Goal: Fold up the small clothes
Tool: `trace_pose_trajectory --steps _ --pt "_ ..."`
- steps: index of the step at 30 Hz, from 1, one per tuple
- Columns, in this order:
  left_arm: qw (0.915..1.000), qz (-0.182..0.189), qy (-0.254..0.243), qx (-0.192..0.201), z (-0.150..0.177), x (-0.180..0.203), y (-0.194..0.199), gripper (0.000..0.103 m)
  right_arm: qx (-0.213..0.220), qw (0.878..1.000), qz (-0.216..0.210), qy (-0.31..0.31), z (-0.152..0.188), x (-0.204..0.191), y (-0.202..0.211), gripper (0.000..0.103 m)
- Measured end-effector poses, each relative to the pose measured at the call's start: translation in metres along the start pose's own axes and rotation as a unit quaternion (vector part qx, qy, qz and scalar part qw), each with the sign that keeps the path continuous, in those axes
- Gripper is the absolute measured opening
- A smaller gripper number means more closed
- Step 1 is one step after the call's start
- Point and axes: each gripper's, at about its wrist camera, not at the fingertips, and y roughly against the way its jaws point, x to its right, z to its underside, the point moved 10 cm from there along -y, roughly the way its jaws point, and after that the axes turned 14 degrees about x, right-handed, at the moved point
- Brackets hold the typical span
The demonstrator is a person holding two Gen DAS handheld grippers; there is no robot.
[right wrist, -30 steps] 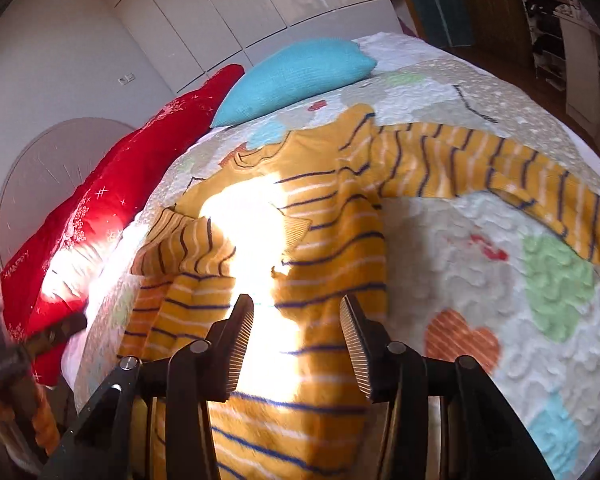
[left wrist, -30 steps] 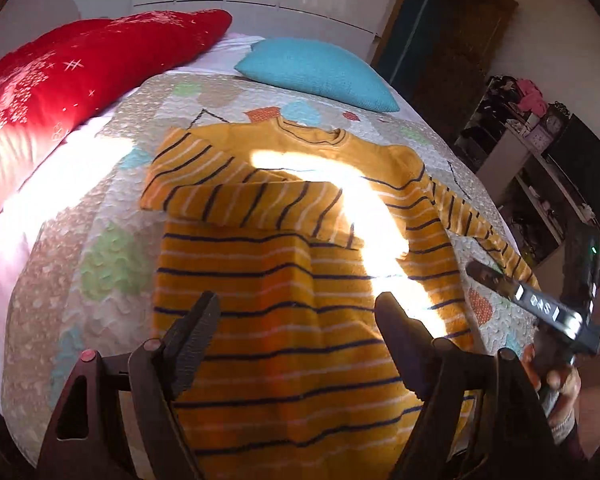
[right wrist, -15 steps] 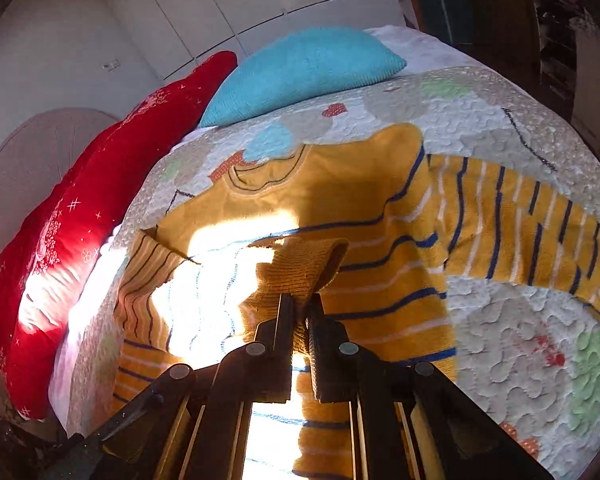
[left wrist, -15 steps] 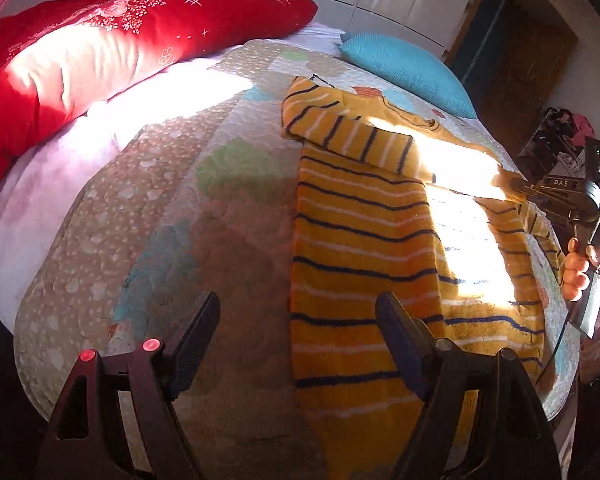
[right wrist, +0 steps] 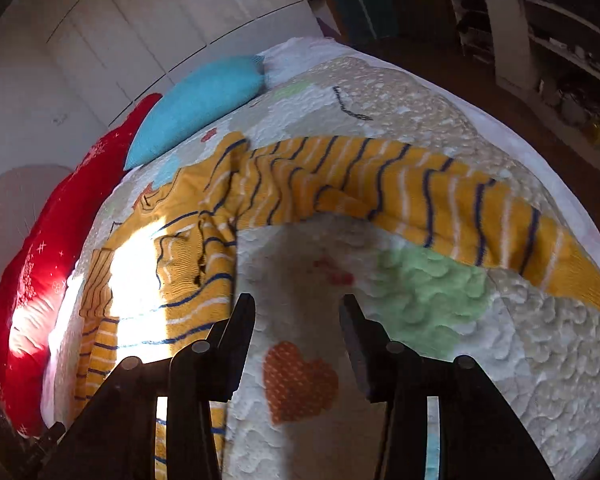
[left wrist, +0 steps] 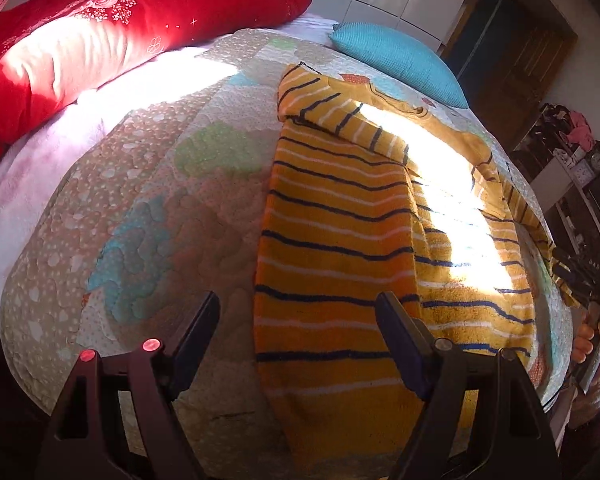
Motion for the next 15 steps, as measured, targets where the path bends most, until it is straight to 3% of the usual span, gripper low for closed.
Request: trace_pose_trajectory --steps 7,10,15 --pt "0.9989 0.020 -0.036 -0.025 0.020 0.039 -0.009 0.079 0.032 0.988 0.043 -0.144 0.011 0.125 0.047 0.049" --pt "0.9981 0.022 -0.051 -0.027 0.023 0.051 -0.008 0.079 0.051 0.978 0.031 -0.198 0.004 0.151 0.057 0.054" --pt "0.9975 0.022 -0.057 -0.036 0.027 0.060 -0.007 0.079 0.080 0.971 0.046 -0.222 -0.014 0.175 0.053 0.058"
